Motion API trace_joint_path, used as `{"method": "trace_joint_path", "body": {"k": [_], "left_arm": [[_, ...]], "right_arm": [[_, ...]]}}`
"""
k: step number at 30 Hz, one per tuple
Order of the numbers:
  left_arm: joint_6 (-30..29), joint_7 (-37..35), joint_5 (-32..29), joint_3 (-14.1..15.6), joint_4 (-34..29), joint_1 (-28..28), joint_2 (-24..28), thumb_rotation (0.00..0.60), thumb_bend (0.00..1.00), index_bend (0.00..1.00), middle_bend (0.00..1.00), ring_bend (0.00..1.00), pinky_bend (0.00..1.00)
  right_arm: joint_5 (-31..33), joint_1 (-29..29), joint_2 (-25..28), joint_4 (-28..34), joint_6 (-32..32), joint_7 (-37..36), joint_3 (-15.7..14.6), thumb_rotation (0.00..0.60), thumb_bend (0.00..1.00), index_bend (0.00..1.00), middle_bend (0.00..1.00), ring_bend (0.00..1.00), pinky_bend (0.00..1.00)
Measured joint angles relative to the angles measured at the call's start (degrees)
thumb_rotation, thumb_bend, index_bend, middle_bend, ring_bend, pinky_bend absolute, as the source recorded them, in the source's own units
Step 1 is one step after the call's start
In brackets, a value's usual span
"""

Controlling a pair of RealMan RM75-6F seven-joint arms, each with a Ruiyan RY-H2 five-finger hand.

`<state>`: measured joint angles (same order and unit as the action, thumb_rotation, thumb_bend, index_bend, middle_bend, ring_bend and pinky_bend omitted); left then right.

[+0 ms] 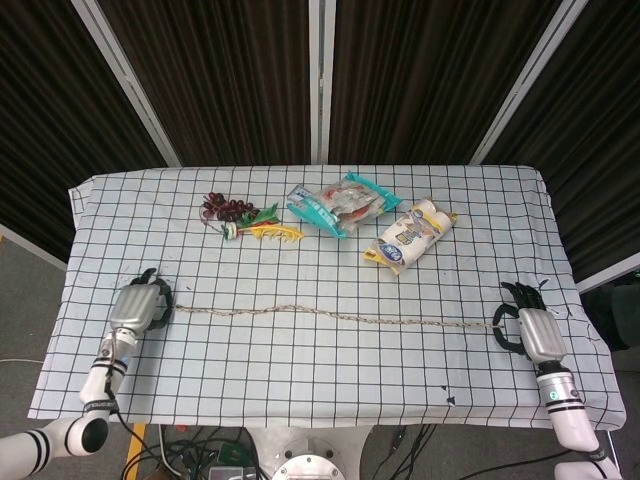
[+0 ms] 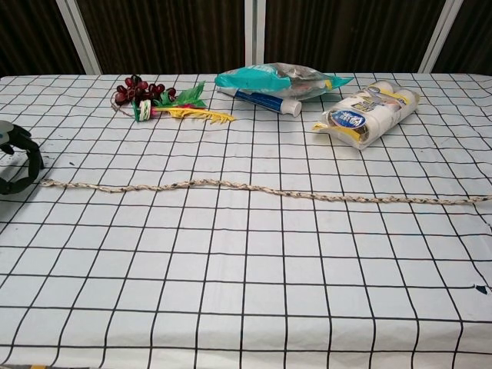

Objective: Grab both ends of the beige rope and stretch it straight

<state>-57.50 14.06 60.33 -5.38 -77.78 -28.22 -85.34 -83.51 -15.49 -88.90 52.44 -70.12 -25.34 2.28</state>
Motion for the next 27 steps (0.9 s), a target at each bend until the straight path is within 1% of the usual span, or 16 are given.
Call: {"method": "trace_joint_path", "body": {"k": [3,6,9,11,15,17,19,24,27], "left_arm": [[-0.22,-0.04,0.12,-0.13,0.05,0.13,0.05,0.6,0.44,0.63,0.32,0.06,0.21],[-0.79,-0.16,0.31,-0.32,0.01,0.34,0.13,0.6,0.44,0.59,0.31,0.06,0.21],[-1.38,-0.39,0.85,-0.56,-0.28,0.52,0.37,0.6,0.43,0.52,0.3,0.06,0.21],[-1.79,-0.57,1.32,-0.81,-0.53,0.56,0.53,0.6,0.42,0.5,0.3,0.06,0.21],[-2.51,-0.8,2.16,-0.96,-0.95,0.73,0.9,0.6,0.41,0.48,0.29,0.06,0.21],[-2.99,-0.96,2.59,-1.04,-1.23,0.9,1.14,0.6,0.41,0.48,0.29,0.06,0.21],[-3.35,-1.11,2.82,-1.18,-1.52,1.03,1.4,0.6,0.41,0.48,0.29,0.06,0.21],[-4.92,-1.45,3.39,-1.67,-2.8,1.59,2.54,0.6,0.41,0.48,0.29,0.06,0.21],[-6.38,-1.74,3.98,-1.89,-3.88,2.18,3.44,0.6,0.41,0.47,0.29,0.06,0.21]], "right_arm": [[0.21,0.23,-0.07,-0.48,0.08,-0.2,0.14,0.6,0.34,0.7,0.11,0.0,0.0],[0.37,0.44,0.02,-0.85,0.27,-0.31,0.21,0.6,0.33,0.64,0.1,0.0,0.0],[0.49,0.53,0.29,-0.96,0.68,-0.3,0.2,0.6,0.3,0.49,0.09,0.0,0.0],[0.53,0.57,0.6,-0.89,0.97,-0.28,0.19,0.6,0.28,0.37,0.07,0.0,0.0],[0.71,0.6,1.09,-0.74,1.45,0.61,0.2,0.6,0.26,0.2,0.04,0.0,0.0],[0.99,0.71,1.54,-0.55,1.74,1.28,0.27,0.6,0.26,0.16,0.04,0.0,0.0],[1.22,0.86,2.06,-0.16,1.86,1.44,0.37,0.6,0.25,0.14,0.03,0.0,0.0],[1.6,1.55,3.98,1.05,0.88,1.42,0.89,0.6,0.25,0.14,0.03,0.0,0.0],[1.49,2.09,5.51,2.44,-0.83,1.36,1.22,0.6,0.25,0.14,0.03,0.0,0.0]]}}
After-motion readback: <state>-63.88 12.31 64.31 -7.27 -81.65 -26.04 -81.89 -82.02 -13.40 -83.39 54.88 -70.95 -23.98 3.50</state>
